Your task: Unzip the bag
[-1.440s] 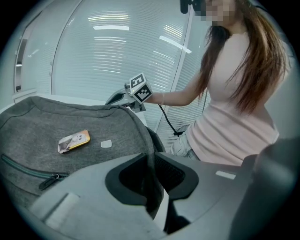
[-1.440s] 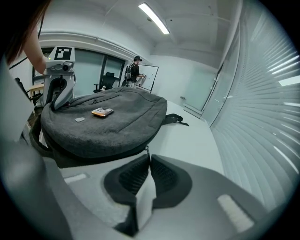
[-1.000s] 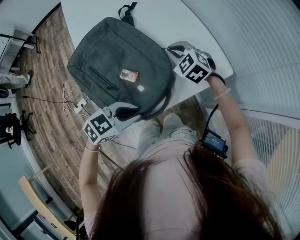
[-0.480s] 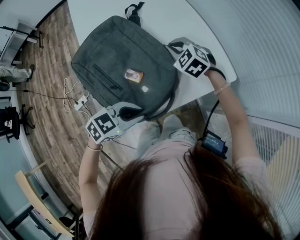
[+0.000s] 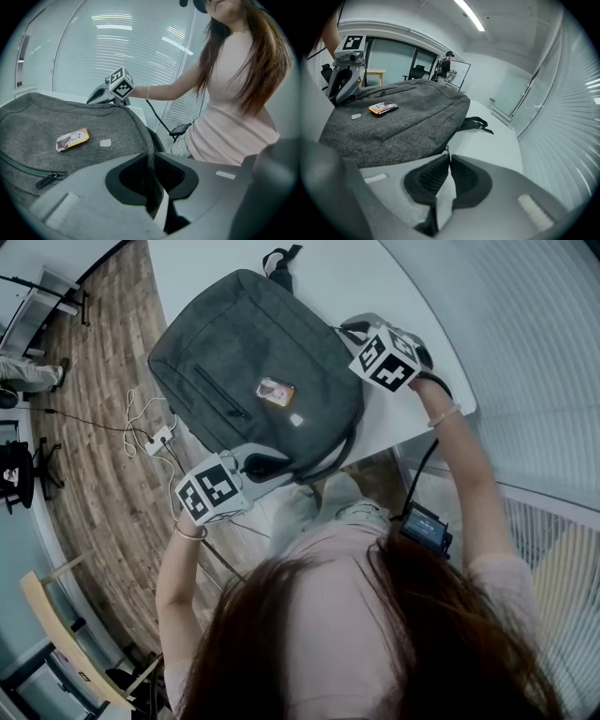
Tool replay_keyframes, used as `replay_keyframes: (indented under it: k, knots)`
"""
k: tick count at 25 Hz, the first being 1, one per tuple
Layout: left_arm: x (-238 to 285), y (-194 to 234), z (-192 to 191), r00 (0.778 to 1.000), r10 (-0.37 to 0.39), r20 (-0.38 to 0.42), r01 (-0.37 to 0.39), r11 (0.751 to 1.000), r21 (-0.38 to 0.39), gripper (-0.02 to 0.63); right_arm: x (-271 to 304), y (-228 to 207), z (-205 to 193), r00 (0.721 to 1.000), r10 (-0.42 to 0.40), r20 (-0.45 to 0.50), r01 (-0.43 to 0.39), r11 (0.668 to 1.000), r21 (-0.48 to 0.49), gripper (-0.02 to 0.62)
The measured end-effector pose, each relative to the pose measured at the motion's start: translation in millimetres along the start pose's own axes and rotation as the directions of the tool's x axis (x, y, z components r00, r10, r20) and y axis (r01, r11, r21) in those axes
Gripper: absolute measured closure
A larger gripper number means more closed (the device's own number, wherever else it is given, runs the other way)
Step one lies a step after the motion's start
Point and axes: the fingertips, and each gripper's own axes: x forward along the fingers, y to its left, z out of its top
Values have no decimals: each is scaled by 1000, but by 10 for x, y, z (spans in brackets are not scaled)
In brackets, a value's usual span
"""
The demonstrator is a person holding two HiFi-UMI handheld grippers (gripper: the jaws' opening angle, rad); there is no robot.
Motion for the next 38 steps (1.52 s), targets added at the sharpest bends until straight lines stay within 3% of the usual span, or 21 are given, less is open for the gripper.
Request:
replay_keyframes:
  k: [18, 26, 38]
  knots:
    - [23, 7, 17, 1000, 4, -9, -4, 1000, -18, 537, 112, -123, 126, 1000, 13, -21, -14, 998, -53, 569]
    - [28, 12, 27, 1000, 22, -4, -22, 1000, -23, 537, 178, -129, 162, 999, 35, -28, -38, 992, -119, 566]
    - [-73, 12, 128, 990, 139, 1, -139, 988, -61, 502, 122, -119, 82, 998, 54, 29, -55, 998, 5, 540]
